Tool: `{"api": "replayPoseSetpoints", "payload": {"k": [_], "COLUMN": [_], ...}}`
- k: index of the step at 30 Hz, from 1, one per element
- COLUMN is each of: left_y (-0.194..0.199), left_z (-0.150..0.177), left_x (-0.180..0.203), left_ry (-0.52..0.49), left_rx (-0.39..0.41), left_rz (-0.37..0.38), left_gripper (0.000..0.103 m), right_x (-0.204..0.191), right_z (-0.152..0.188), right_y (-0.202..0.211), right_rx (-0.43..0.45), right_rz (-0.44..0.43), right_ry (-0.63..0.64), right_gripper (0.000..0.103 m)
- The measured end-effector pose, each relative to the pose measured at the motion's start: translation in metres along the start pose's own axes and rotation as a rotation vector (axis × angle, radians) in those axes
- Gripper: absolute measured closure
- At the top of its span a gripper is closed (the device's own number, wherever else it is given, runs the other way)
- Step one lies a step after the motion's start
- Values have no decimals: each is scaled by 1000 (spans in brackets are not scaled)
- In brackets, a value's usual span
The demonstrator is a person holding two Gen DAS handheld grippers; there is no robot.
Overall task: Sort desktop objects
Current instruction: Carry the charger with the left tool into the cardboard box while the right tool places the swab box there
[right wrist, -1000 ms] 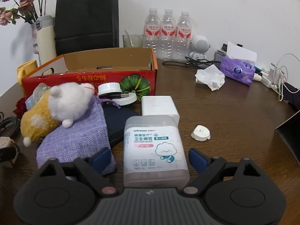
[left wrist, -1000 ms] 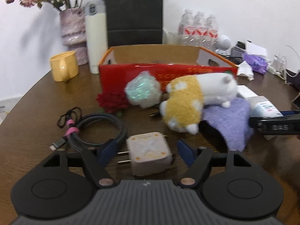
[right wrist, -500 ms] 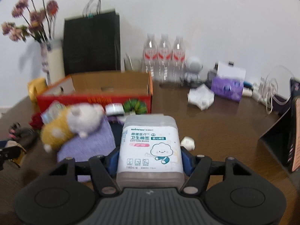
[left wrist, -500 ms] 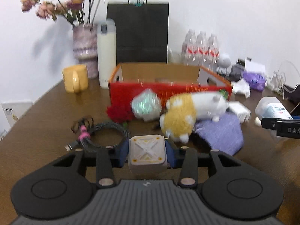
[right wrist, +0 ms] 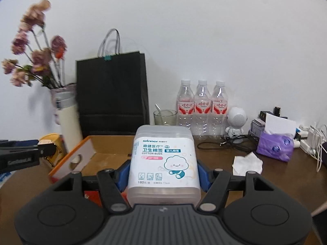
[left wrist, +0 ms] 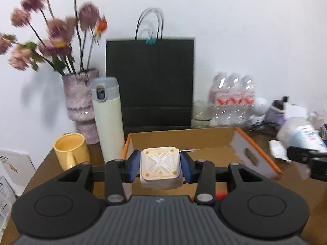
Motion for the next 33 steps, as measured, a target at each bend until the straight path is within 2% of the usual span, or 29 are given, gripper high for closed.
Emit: {"api": "replayPoseSetpoints", "payload": {"k": [3, 6, 8, 10, 13, 16, 20, 23, 25, 27, 30, 33], "left_y": [-46, -84, -109, -133, -167, -198, -230, -235, -235, -233, -229, -216], "left_z": [-18, -31, -39, -40, -39, -34, -18, -14, -15, -19, -26, -33], "left_x": [-11, -11, -9, -5, 4, 8, 6, 6, 4, 1, -4, -9], "left_ry": [57, 43, 62, 71, 34, -15, -15, -29, -31, 9, 52, 51], "left_rx": [-61, -91, -116, -165, -207, -251, -395, -439, -431, -401, -364, -349], "left_rz": [-8, -1, 32, 21, -8, -55, -81, -100, -105, -112, -80, -120], "left_gripper": [60, 60, 60, 60, 60, 60, 61, 60, 55, 30, 21, 9], "right_x": [-2, -7, -9, -7, -6, -6, -4, -14, -17, -20, -18, -12], "right_z": [-20, -41, -52, -59, -59, -53, -40, -35, -35, -33, -35, -45], "right_y": [-37, -81, -115, -152, -197, -233, -269, -282, -287, -289, -291, -279], "right_rx": [-42, -91, -143, -213, -301, -373, -487, -486, -486, -486, -491, -494], "right_rz": [-19, -20, -28, -39, -43, 5, 7, 57, 73, 86, 65, 20], "right_ry": [0, 27, 27, 9, -10, -9, -30, 71, 81, 100, 77, 14], "right_gripper": [39, 39, 39, 39, 39, 39, 39, 39, 39, 37, 30, 27]}}
Point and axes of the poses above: each gripper's, at about its wrist camera, not at the fingertips, and y roughly against the way its jaws point, x to its right, z to its underside, the point moved 3 cm from there along -y, roughly the way its jaws point, and after that the axes turned 5 degrees about -x, right-handed, at the moved point
